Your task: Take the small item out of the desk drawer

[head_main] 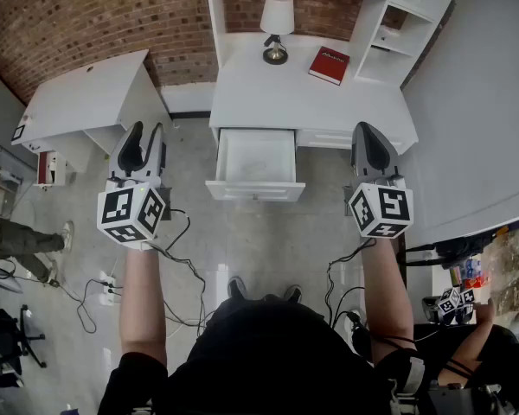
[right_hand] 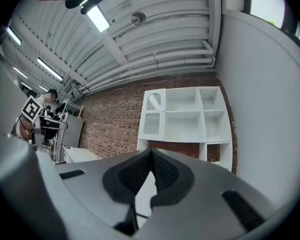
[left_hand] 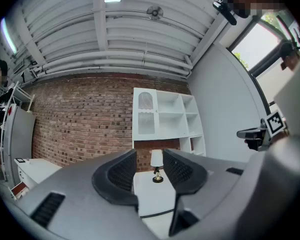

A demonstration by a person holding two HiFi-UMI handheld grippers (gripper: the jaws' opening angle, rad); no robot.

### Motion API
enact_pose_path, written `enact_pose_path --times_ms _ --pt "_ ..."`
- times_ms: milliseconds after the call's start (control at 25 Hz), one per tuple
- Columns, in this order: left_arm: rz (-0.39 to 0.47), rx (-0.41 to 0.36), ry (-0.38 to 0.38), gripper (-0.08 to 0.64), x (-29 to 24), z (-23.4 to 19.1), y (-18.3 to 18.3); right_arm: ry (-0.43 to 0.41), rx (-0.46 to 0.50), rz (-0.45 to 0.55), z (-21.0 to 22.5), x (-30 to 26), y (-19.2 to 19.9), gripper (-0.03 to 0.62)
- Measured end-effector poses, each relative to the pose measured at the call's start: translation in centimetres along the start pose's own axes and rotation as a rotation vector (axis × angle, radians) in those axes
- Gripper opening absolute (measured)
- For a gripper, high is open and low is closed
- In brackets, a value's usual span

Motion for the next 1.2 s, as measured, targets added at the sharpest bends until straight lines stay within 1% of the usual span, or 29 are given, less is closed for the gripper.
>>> enact_pose_path --times_ms 320,480,520,600,760,1000,1200 --pt "-0.010 0.007 0.002 0.163 -0.3 -0.4 0.4 -0.005 0.011 -0.011 -0.1 -0.7 0.2 0.000" --pt "-0.015 0.020 0.021 0.160 -0.4 -1.0 0.9 0.005 0.018 -0.011 -0.8 -1.1 0.7 0.000" --pt "-0.016 0.023 0.027 0.160 -0.4 -1.3 1.1 0.013 0.021 -0.009 -1.1 -1.2 0.8 0.009" --pt "-0.017 0.033 0.036 0.161 -0.3 -2.0 1.5 0.027 0.028 -0.024 -1.7 -1.6 1.1 0.076" --pt "-0.027 0.057 0.059 0.161 0.1 -4.4 2.6 0.042 0.036 -0.051 -3.7 -2.4 1.4 0.129" --pt "-0.034 0.096 0.091 0.161 0.7 -8.7 3.8 0.065 0.054 -0.060 -7.7 -3.1 0.9 0.140" --pt "-0.046 0.119 0.107 0.161 0.5 -10.5 5.1 0.063 0.060 -0.085 -9.9 -3.2 1.6 0.140"
Point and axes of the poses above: the fingertips, and each gripper's own axes: x backward along the fingers, z to its right, y out of its underside, the point moved 9 cm from there along x, backward along the fingers, and after that the axes turned 12 degrees about z, right-handed, at the moved point
